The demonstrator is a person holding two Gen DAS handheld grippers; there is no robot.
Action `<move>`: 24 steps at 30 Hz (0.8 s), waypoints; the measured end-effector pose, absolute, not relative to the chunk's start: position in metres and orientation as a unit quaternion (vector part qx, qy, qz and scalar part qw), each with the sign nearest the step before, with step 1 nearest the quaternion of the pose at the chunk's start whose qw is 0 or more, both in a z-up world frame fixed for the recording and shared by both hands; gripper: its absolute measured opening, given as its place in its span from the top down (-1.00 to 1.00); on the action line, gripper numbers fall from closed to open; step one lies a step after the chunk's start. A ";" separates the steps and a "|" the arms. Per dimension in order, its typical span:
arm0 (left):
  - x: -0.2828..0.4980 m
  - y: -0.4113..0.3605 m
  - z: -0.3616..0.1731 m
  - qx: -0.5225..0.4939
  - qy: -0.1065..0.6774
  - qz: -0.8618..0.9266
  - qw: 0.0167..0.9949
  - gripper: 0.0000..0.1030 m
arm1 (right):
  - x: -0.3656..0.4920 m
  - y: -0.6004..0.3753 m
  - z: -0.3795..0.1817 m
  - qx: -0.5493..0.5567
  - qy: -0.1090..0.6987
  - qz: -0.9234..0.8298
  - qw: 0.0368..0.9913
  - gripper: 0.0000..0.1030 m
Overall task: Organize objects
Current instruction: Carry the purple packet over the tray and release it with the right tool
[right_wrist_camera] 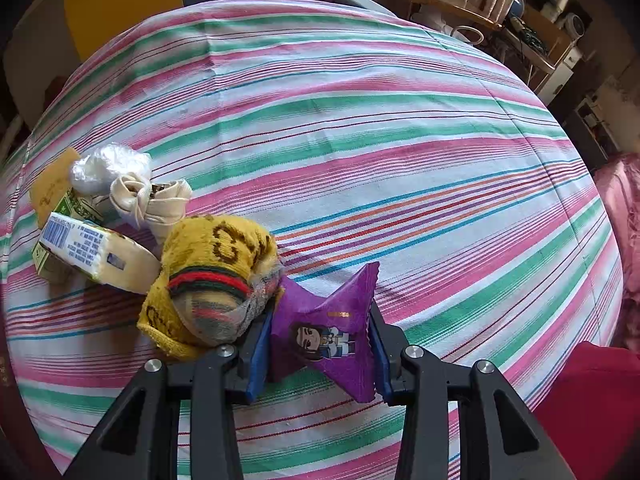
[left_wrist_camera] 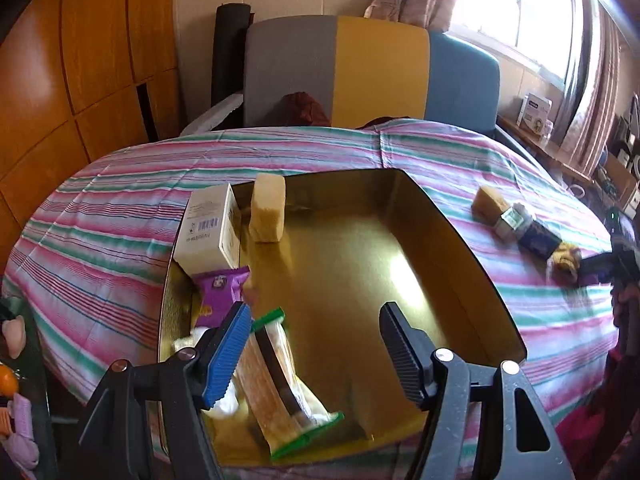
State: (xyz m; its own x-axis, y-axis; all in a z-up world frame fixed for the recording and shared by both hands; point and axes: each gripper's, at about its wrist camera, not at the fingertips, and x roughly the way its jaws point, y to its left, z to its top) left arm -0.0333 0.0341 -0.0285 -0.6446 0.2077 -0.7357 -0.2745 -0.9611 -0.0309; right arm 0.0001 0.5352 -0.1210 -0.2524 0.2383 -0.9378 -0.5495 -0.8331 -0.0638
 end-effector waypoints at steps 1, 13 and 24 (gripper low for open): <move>-0.030 0.034 -0.029 -0.402 0.041 0.905 0.134 -0.31 | 0.000 0.534 -0.119 -0.554 0.138 0.780 0.257 0.19; -0.021 0.033 -0.032 -0.407 0.035 0.903 0.133 -0.31 | 0.016 0.537 -0.085 -0.482 0.157 0.810 0.295 0.19; -0.023 0.024 -0.040 -0.419 0.025 0.899 0.124 -0.31 | 0.012 0.523 -0.079 -0.458 0.139 0.836 0.270 0.19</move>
